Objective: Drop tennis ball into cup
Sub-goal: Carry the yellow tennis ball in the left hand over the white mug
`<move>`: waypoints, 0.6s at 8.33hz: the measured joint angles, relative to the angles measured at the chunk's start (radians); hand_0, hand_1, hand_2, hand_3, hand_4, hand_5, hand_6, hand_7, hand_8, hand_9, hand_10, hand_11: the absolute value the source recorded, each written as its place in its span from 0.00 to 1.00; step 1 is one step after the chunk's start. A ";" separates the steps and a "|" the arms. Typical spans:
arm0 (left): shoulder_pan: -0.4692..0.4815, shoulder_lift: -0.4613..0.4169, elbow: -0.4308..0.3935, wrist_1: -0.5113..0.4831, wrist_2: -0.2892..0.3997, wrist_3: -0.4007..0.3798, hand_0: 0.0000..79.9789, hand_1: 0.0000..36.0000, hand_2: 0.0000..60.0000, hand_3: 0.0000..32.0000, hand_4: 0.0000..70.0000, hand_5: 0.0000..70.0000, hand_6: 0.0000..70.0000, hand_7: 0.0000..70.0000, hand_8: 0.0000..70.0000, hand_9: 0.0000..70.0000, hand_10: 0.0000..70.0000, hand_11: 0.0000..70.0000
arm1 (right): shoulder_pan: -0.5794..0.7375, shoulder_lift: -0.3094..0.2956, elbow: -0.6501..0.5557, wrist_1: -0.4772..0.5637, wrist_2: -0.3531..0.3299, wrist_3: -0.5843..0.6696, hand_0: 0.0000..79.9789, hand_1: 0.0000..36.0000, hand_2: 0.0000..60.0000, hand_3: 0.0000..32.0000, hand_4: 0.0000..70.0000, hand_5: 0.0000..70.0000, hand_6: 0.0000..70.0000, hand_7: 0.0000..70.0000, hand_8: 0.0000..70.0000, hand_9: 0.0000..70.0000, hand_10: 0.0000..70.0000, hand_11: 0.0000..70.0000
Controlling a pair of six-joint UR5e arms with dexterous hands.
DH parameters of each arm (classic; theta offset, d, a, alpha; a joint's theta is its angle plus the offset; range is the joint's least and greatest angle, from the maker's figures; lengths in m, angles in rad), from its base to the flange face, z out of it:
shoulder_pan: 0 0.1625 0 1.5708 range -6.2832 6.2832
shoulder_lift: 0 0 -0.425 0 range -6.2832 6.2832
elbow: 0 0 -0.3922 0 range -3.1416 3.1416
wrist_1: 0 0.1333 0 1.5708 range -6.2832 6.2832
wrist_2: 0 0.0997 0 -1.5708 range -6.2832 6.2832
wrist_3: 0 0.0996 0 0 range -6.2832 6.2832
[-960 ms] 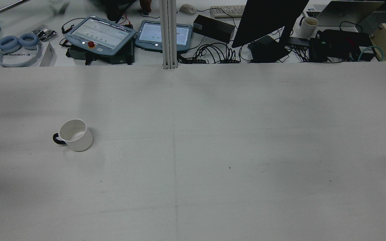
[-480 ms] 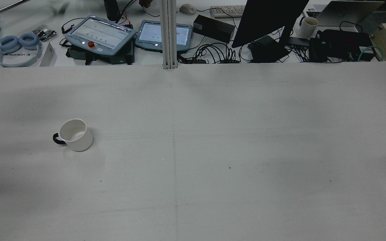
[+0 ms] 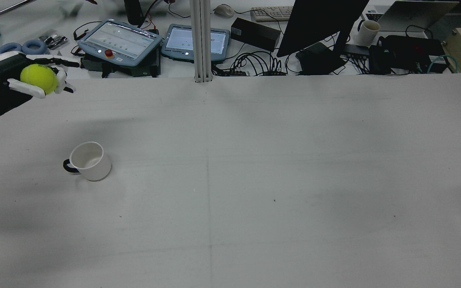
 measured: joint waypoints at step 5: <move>0.139 0.006 0.013 -0.008 -0.054 0.056 0.59 0.24 0.07 0.00 0.43 0.14 0.56 1.00 0.58 0.88 0.33 0.48 | 0.000 0.000 -0.001 0.000 0.000 0.001 0.00 0.00 0.00 0.00 0.00 0.00 0.00 0.00 0.00 0.00 0.00 0.00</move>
